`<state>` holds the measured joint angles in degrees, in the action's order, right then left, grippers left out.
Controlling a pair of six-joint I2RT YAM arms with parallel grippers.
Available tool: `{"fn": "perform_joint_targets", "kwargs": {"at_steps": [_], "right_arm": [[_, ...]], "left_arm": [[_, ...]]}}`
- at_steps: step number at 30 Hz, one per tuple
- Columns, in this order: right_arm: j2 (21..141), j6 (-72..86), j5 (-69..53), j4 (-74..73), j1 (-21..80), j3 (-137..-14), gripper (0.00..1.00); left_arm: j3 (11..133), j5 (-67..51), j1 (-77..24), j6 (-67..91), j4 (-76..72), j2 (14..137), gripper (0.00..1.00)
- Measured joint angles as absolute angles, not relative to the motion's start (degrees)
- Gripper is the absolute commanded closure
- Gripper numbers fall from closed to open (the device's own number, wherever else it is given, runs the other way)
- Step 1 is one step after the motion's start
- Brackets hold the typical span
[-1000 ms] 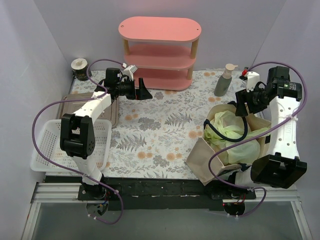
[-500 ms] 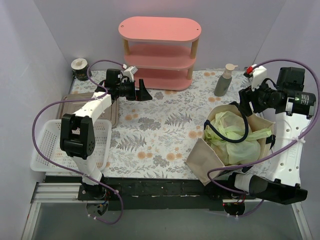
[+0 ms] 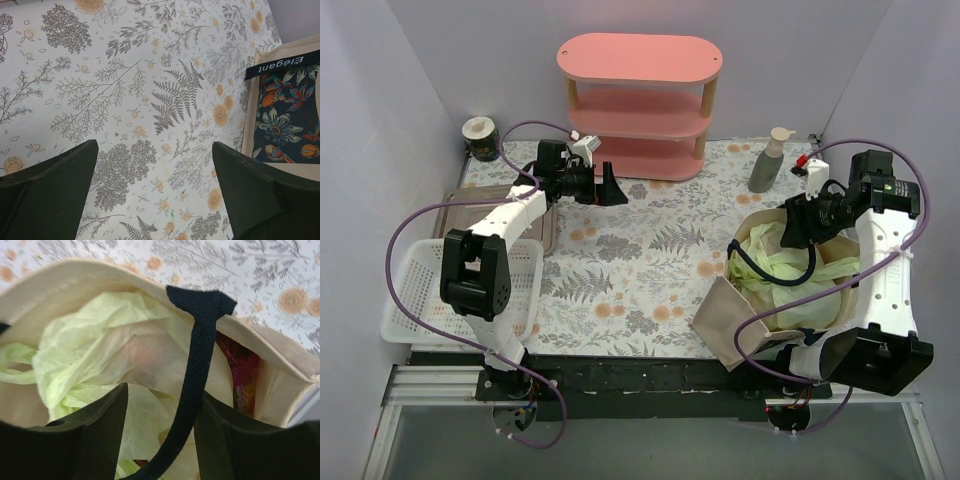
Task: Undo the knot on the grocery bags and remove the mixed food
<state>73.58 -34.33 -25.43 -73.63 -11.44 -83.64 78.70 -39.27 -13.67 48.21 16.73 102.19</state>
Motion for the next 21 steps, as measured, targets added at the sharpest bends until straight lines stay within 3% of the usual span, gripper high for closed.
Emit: {"fn": "perform_joint_targets", "kwargs": {"at_steps": [6, 8, 10, 12, 16, 21], "right_arm": [[77.52, -32.03, -36.38, -75.57, -11.46, -95.61, 0.44], [79.88, -30.09, -41.36, -76.34, -11.53, -103.81, 0.36], [82.65, -26.81, -47.37, -75.61, -11.55, -110.74, 0.18], [85.10, -21.50, -54.54, -71.42, -11.53, -114.91, 0.09], [88.47, -11.27, -64.38, -61.54, -11.53, -111.81, 0.04], [96.95, -6.24, -67.85, -59.05, -15.11, -111.74, 0.04]], "left_arm": [[78.11, -38.33, -13.74, 47.57, 16.80, 101.91, 0.02], [77.84, -38.15, -13.74, 47.35, 16.80, 101.86, 0.02], [77.47, -37.95, -13.74, 47.16, 16.84, 101.86, 0.02], [77.23, -37.74, -13.74, 46.92, 17.04, 101.86, 0.02], [77.21, -37.63, -13.74, 46.83, 17.28, 101.86, 0.02], [76.90, -37.21, -13.74, 46.26, 17.52, 101.73, 0.02]]}}
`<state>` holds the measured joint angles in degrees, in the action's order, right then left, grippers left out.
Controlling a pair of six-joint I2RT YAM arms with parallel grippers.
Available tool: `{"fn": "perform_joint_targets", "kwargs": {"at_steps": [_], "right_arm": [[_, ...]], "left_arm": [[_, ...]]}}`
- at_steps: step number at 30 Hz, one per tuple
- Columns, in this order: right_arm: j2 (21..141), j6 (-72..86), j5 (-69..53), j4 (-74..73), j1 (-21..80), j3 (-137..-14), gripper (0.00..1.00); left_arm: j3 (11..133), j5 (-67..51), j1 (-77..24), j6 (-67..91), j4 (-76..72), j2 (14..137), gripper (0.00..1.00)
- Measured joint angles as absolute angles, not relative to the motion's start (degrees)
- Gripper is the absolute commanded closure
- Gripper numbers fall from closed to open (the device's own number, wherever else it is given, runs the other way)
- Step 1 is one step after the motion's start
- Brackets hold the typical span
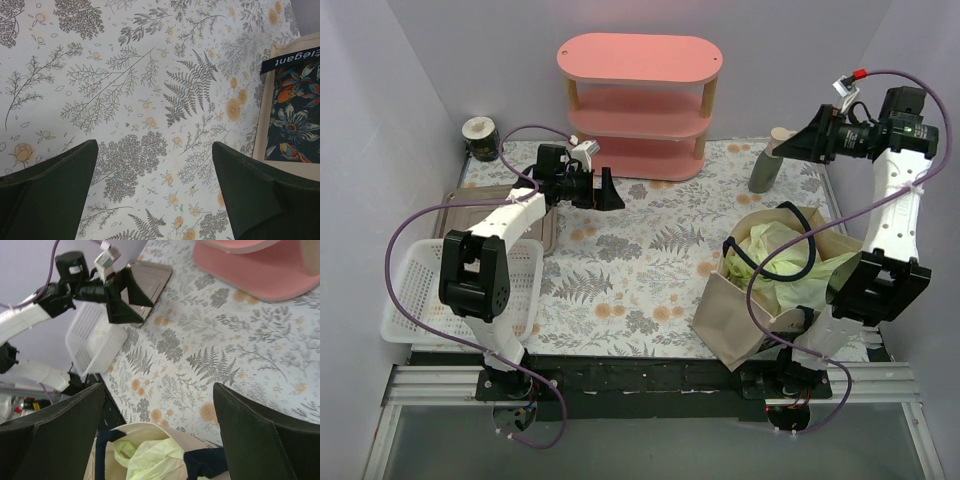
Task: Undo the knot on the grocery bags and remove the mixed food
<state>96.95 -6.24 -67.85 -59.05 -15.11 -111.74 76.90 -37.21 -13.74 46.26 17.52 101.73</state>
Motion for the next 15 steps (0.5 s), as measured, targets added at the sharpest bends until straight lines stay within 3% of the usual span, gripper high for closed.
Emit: {"fn": "perform_joint_targets", "kwargs": {"at_steps": [4, 8, 15], "right_arm": [[100.84, -9.37, -65.32, -63.40, -21.02, -119.39, 0.13], [98.43, -17.28, -59.66, -67.51, -27.44, -124.31, 0.14], [78.83, -26.15, -57.12, -72.64, -30.81, -101.73, 0.14]], "left_arm": [[75.02, -36.64, -13.74, 45.76, 17.61, 100.53, 0.02], [73.43, -36.36, -13.85, 45.23, 17.61, 99.15, 0.02], [72.55, -36.40, -14.00, 45.32, 17.56, 98.65, 0.02]]}}
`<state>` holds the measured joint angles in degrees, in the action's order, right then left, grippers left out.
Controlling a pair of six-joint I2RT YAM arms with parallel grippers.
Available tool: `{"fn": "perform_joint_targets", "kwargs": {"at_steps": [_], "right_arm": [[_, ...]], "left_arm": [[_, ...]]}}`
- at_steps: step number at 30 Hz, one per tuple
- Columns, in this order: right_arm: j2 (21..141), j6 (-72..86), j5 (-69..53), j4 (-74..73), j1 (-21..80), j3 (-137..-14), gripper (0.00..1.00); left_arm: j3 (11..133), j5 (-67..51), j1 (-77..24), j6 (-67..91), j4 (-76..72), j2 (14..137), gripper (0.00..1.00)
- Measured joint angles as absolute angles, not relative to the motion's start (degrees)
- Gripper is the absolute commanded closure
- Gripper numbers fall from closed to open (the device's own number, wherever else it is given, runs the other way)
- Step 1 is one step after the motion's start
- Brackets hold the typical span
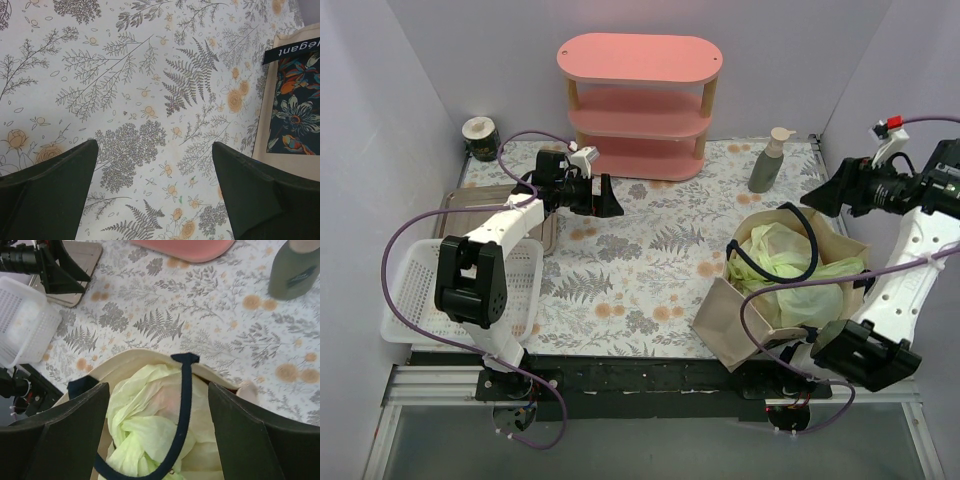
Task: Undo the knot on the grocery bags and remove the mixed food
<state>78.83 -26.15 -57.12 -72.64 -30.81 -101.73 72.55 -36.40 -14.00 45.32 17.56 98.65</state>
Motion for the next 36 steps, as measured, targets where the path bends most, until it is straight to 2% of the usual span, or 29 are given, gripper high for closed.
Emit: {"fn": "perform_joint_targets", "kwargs": {"at_steps": [5, 13, 19, 23, 30, 36], "right_arm": [[72.44, -27.92, -55.29, -74.61, -30.57, -91.20, 0.13], [73.45, -30.35, -50.37, -75.07, -30.59, -81.78, 0.14], [75.64, -30.59, -51.77, -74.98, -29.30, -81.21, 0.20], [76.09, -29.39, -55.35, -75.16, -23.73, -82.19, 0.22], [79.92, -22.20, -66.94, -74.28, -19.75, -88.88, 0.20], [86.17, -10.79, -71.66, -65.63, -19.84, -91.05, 0.18]], "left_arm": [[72.55, -36.42, -14.00, 45.67, 17.47, 98.70, 0.02], [72.55, -36.40, -14.22, 45.89, 17.47, 98.70, 0.02], [72.49, -36.29, -14.50, 45.63, 17.47, 98.70, 0.02], [71.44, -35.88, -14.59, 45.23, 17.41, 98.70, 0.02], [70.61, -35.22, -14.76, 44.84, 17.50, 98.70, 0.02], [70.61, -35.14, -14.76, 44.82, 17.50, 98.70, 0.02]]}}
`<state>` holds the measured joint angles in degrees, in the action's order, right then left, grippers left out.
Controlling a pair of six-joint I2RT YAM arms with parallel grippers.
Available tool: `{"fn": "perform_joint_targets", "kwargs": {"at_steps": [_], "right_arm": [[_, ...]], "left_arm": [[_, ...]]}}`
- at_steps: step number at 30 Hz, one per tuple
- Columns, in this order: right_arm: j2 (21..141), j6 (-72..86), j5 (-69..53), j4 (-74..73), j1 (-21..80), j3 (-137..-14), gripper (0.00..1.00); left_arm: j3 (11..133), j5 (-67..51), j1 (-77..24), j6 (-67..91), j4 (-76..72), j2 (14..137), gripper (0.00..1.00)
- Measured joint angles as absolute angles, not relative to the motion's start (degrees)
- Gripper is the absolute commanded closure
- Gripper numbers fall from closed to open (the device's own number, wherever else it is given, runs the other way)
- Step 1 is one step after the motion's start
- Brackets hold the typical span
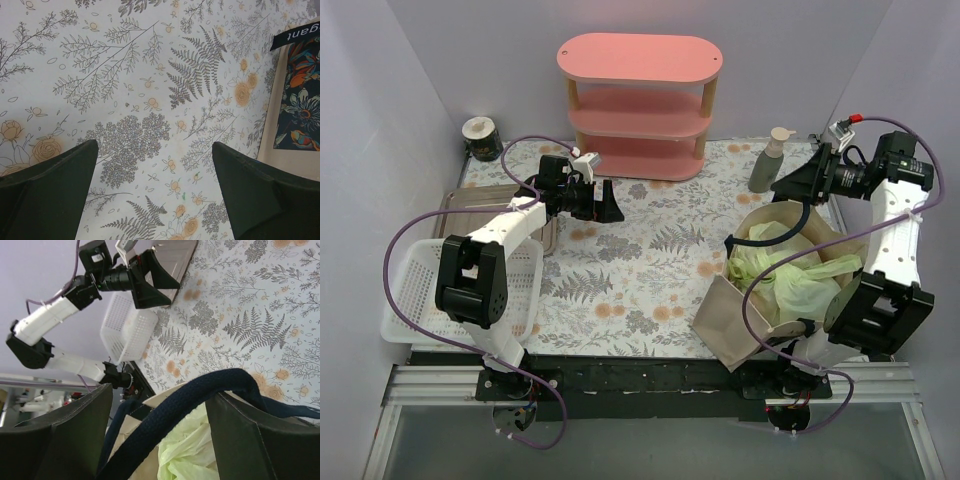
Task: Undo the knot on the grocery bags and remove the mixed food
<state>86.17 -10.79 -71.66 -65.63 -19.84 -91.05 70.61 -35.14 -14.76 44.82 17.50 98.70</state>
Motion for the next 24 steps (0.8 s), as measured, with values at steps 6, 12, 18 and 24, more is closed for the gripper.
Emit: {"fn": "perform_joint_targets", "kwargs": {"at_steps": [6, 12, 18, 24], "right_arm": [[93.38, -0.16, -73.08, -57.74, -18.59, -96.03, 0.15], [94.35, 1.93, -67.77, -55.46, -12.97, -99.50, 0.02], [87.02, 2.92, -59.61, -55.16, -8.10, -95.29, 0.02], [82.78, 3.57, -53.89, -53.84, -6.42, -95.64, 0.02]], "left_arm": [[70.61, -34.89, -14.76, 44.73, 17.50, 98.70, 0.02], [70.54, -34.85, -14.79, 44.58, 17.50, 98.70, 0.02], [69.95, -35.03, -14.87, 43.79, 17.56, 98.30, 0.02], [69.87, -38.65, -14.98, 43.24, 17.52, 98.04, 0.02]]}}
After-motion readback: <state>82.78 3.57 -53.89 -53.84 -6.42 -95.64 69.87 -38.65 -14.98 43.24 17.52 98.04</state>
